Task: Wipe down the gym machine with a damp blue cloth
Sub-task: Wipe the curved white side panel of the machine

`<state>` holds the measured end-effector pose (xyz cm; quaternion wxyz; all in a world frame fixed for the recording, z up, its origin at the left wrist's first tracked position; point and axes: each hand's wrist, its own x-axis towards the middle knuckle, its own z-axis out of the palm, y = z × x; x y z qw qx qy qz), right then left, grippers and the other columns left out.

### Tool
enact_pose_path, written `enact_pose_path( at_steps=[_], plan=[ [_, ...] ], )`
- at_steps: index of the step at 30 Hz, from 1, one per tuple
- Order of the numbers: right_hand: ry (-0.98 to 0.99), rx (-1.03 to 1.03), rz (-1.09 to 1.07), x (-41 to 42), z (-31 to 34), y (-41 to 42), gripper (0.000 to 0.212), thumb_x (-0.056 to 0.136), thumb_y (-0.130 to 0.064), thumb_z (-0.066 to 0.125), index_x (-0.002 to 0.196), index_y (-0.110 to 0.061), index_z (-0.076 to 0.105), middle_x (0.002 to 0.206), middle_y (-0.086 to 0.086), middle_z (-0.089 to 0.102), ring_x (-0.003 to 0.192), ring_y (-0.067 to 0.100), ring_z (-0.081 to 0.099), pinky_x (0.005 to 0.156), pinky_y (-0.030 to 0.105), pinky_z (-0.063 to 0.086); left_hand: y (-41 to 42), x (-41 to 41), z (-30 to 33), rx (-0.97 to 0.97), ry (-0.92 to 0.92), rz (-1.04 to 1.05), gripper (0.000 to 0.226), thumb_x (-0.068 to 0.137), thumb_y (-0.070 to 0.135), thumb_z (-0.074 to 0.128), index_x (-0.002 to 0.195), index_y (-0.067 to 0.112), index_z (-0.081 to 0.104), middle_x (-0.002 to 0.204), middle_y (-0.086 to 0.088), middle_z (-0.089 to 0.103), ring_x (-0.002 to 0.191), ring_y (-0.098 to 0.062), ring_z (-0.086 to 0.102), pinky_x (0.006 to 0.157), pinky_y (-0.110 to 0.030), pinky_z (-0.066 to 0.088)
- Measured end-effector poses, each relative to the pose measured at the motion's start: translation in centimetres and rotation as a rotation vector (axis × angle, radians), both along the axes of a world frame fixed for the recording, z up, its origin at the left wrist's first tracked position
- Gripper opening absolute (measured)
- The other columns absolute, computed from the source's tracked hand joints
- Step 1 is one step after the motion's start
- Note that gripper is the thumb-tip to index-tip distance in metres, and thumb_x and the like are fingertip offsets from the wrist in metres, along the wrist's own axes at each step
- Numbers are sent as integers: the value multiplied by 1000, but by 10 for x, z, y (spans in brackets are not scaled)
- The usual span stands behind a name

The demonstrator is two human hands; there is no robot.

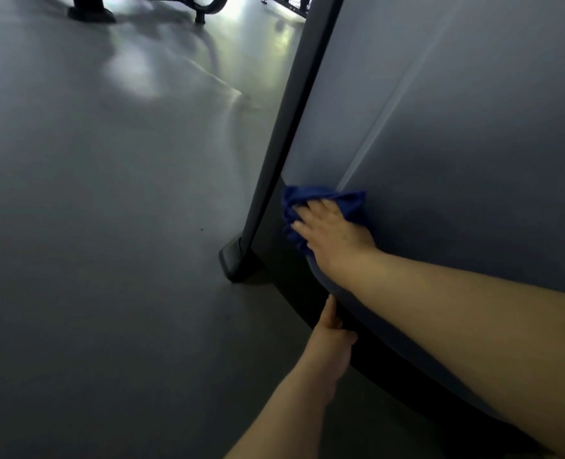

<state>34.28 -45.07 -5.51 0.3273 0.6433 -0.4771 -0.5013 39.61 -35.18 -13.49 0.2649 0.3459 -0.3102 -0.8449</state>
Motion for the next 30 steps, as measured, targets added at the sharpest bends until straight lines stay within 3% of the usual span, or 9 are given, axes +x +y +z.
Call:
enact_pose_path(
  at_steps=[5, 8, 11, 14, 18, 21, 23, 26, 30],
  plan=[
    [-30, -79, -318, -25, -46, 6, 59, 102, -58, 14, 149, -34, -11, 162, -15, -9, 146, 34, -25, 120, 40, -16, -22, 3, -10, 89, -59, 168, 73, 86, -24, 27, 149, 13, 32, 150, -6, 42, 118, -13, 54, 76, -10, 47],
    [-84, 126, -41, -13, -26, 0, 62, 102, -29, 42, 155, -15, 14, 162, 9, 6, 148, 36, 4, 122, 47, 6, -20, 6, -13, 137, -158, 272, 64, 95, -11, 37, 152, 17, 30, 150, -4, 42, 124, -16, 47, 91, -23, 41],
    [-168, -44, -5, 4, -9, -21, 62, 105, -26, 34, 156, -13, 2, 163, 17, -9, 149, 39, -7, 118, 51, -5, -30, 25, 5, 115, -289, 443, 58, 97, -3, 39, 148, 24, 37, 146, 4, 45, 129, -15, 46, 105, -30, 40],
    [-278, 92, -153, 2, -28, -2, 60, 106, -21, 31, 156, -13, 0, 162, 13, -18, 148, 36, -16, 120, 53, 4, -58, 40, 15, -48, -275, 467, 48, 101, 8, 41, 146, 25, 42, 144, 6, 47, 130, -11, 44, 112, -34, 35],
    [-770, -87, -87, 2, -8, 20, 57, 95, -12, 55, 146, -13, 30, 153, 8, 22, 142, 26, 27, 103, 36, 44, -84, 38, 25, 66, -9, 322, 36, 103, 27, 42, 138, 23, 52, 132, -4, 62, 119, -17, 58, 106, -36, 44],
    [-893, -242, 105, 2, 6, 37, 44, 70, -6, 72, 113, -11, 62, 126, 10, 57, 125, 26, 53, 86, 34, 55, -85, 30, 25, 86, 88, 272, 39, 103, 37, 44, 132, 16, 59, 118, -5, 70, 109, -18, 64, 94, -32, 51],
    [-858, -356, 178, -8, 6, 55, 39, 67, -6, 65, 105, -4, 69, 116, 15, 65, 119, 31, 60, 94, 38, 52, -81, 19, 26, -111, -23, 209, 44, 101, 40, 44, 143, 28, 45, 134, 1, 58, 122, -17, 56, 101, -34, 46],
    [-767, -452, 265, -32, 5, 87, 48, 77, 2, 61, 125, 0, 63, 141, 17, 53, 135, 33, 46, 115, 43, 32, -96, -6, 15, -425, -202, 236, 60, 103, 40, 39, 155, 33, 11, 164, 1, 10, 149, -20, 15, 121, -44, 19],
    [-708, -560, 170, -47, 16, 120, 73, 83, -9, 70, 149, -8, 39, 161, 11, 24, 147, 30, 22, 121, 42, 8, -90, -30, 9, -425, -277, 444, 59, 106, 34, 29, 157, 22, 2, 165, 3, -5, 151, -14, -1, 124, -38, 5]
  ],
)
